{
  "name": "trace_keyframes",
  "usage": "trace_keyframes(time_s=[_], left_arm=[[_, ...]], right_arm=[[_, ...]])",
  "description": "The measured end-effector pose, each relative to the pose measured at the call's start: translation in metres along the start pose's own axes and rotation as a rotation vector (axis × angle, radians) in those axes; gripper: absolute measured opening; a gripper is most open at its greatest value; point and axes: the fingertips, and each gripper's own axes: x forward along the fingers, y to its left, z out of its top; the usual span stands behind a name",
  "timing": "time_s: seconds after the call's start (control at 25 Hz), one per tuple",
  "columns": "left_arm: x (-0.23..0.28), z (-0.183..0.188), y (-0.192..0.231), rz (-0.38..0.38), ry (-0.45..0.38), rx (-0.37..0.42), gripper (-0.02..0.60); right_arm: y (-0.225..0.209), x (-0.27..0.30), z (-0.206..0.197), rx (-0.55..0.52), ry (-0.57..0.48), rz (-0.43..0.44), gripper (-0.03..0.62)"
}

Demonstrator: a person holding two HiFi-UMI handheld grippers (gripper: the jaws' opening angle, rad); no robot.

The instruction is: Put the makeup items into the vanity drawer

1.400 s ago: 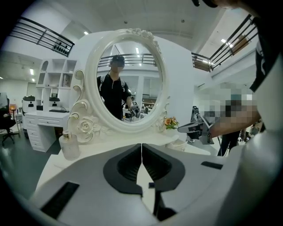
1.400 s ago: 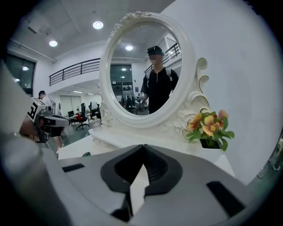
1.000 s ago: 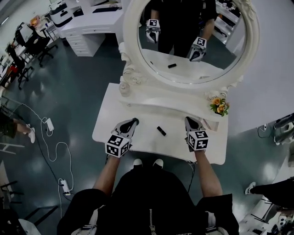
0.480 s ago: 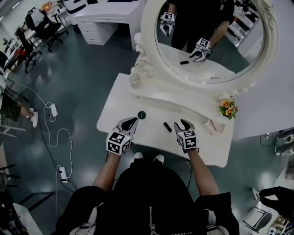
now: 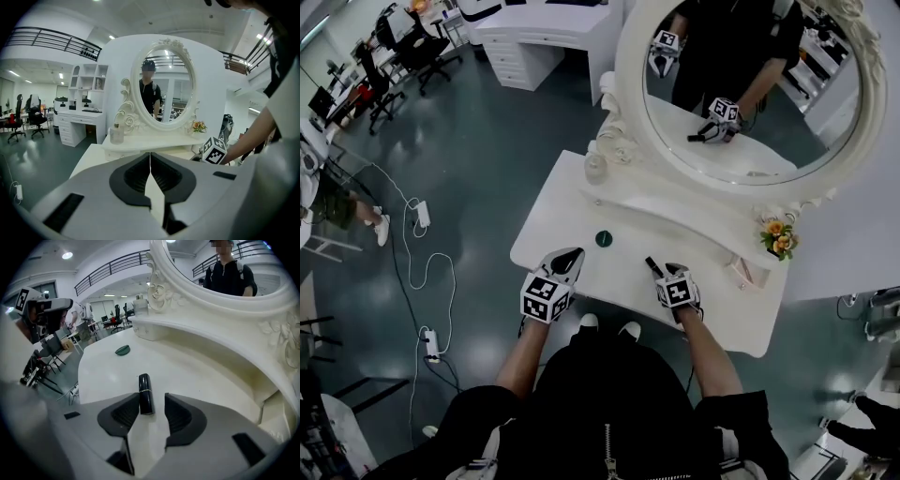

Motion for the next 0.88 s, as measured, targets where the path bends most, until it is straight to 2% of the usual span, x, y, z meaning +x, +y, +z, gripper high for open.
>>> trace_keyframes(time_s=[0.08, 0.24, 0.48, 0.88], left_arm=[[-0.005, -0.003, 0.004, 0.016, 0.002, -0.007, 0.021], [-0.010, -0.005, 0.010, 0.034, 0.003, -0.015, 0.021], [-0.001, -0.001, 0.007, 0.012, 0.002, -0.007, 0.021], [0.031, 0.016, -0.016, -0.084, -0.007, 0.035, 0.021]], right_arm=[[0.002, 0.003, -0.004, -0.003, 0.025, 0.005, 0.165], [0.004, 0.004, -0.006, -0.015, 0.031, 0.014, 0.098], [0.009, -0.005, 0.003, -0.003, -0.047, 0.046, 0.095], [-0.019, -0.054, 0.038, 0.060, -0.205, 0.004, 0.091]])
